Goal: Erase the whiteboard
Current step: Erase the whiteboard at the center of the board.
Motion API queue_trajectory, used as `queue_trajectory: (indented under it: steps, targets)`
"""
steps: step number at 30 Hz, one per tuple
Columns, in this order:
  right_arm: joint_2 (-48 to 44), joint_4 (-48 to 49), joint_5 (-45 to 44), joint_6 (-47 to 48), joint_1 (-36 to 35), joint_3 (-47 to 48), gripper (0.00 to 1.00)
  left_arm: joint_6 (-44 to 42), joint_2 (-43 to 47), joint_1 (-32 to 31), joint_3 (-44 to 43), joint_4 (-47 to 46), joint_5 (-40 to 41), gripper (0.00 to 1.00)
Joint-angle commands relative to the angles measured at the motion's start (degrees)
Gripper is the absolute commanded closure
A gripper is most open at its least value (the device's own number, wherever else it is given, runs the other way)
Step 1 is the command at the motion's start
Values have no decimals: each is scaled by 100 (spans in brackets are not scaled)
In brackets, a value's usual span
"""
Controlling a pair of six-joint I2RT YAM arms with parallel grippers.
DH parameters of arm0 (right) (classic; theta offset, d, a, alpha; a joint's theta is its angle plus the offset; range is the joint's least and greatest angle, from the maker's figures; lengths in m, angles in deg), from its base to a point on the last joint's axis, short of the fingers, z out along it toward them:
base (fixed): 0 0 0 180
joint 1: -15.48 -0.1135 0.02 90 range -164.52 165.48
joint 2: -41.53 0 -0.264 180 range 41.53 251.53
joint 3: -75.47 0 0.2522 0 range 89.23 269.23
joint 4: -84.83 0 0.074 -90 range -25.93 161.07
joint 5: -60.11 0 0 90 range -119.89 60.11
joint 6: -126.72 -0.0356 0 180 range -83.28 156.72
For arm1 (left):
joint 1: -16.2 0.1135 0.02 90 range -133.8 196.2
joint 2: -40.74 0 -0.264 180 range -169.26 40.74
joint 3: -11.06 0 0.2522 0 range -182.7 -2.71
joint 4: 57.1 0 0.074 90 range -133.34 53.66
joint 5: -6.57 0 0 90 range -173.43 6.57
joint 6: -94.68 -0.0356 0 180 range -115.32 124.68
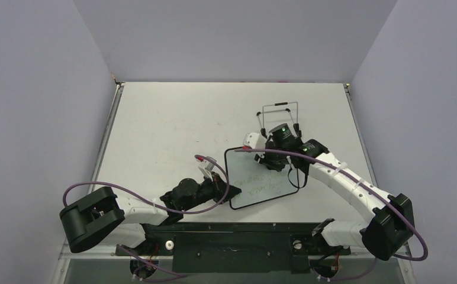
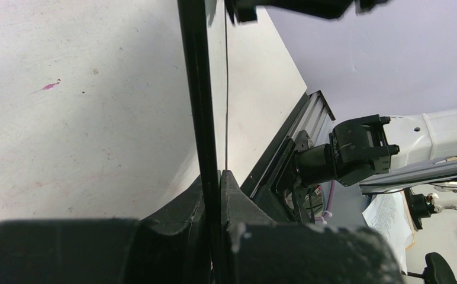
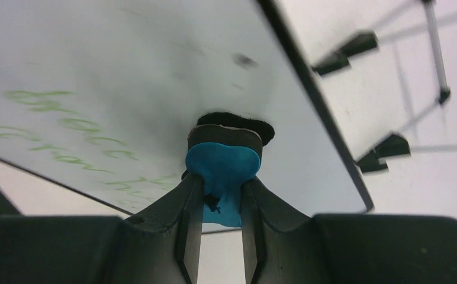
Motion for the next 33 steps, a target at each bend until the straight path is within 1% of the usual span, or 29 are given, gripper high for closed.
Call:
queue_trajectory:
  steps: [1,3,5,8,12,13,16,18,20,22,28,33]
  targets:
    - [-95,-136,966,314,-842,33,100,-442,104,-102,-186,-494,-439,100]
    - [-40,-218,995,301,-870,194,100,-441,154,-102,-171,-455,-403,100]
    - [-67,-176,956,249,-739,223,100,-456,201,-102,-180,-419,-379,100]
    - [-181,54,746,56,-233,57,100,-464,222,-102,-187,-395,-380,100]
    - [-391,414,209,-92,498,-390,100,-459,246,-102,-169,-413,-394,100]
    - [-472,509,-15,-84,581,-570,100,-459,266,-102,-160,-417,-392,100]
    - [-659,569,-101,-20,876,-901,100,-459,309,-102,-114,-444,-358,100]
    - [-801,316,217,112,957,-1033,100,-494,353,-98,-77,-446,-317,100]
    - [-929,-24,928,279,1037,-1015,100,-554,413,-94,-39,-423,-255,100]
    - [-1069,-230,1334,318,1217,-944,100,-651,518,-87,-13,-329,-169,100]
    - [-1699,-693,2346,508,2391,-669,100,-1082,1096,14,8,62,67,100]
    - [-2095,-927,2716,653,3310,-633,100,-1326,1659,353,-7,347,44,100]
